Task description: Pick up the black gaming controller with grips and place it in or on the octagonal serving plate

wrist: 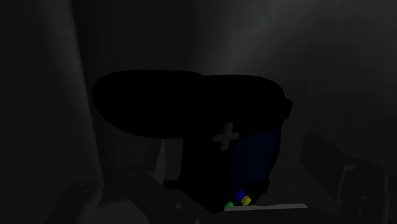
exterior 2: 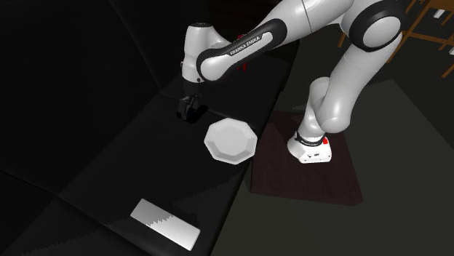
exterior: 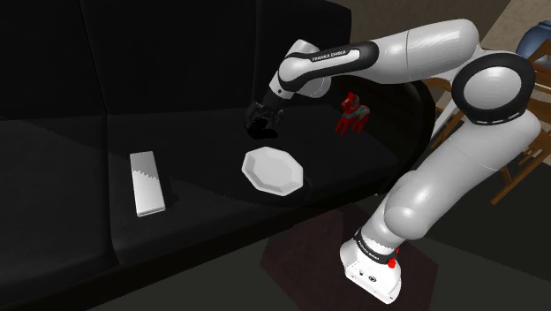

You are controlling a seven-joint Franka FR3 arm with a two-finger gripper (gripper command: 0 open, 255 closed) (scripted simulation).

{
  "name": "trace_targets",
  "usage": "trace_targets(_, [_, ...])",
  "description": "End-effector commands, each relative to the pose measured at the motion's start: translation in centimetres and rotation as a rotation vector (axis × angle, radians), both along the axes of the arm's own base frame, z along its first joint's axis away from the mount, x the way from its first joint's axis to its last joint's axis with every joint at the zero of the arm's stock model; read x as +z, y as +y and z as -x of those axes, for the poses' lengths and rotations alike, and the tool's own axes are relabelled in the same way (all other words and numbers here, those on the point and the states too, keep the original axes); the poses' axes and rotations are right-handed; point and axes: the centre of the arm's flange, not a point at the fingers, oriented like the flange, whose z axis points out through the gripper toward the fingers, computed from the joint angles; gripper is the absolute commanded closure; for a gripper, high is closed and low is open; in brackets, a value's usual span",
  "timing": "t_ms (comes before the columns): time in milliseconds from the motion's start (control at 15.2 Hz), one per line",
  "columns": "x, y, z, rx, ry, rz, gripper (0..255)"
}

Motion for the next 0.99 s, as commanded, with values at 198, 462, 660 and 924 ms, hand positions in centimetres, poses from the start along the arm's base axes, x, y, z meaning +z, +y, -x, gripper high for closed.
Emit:
trace_targets(198, [0.0, 0.0, 0.0, 0.0, 0.0, 0.0, 255])
trace_targets(462, [0.0, 0.0, 0.0, 0.0, 0.0, 0.0, 255])
trace_targets(660, [0.0, 0.0, 0.0, 0.0, 0.0, 0.0, 255])
trace_targets(924, [2.1, 0.0, 0.0, 0.0, 0.0, 0.0, 255])
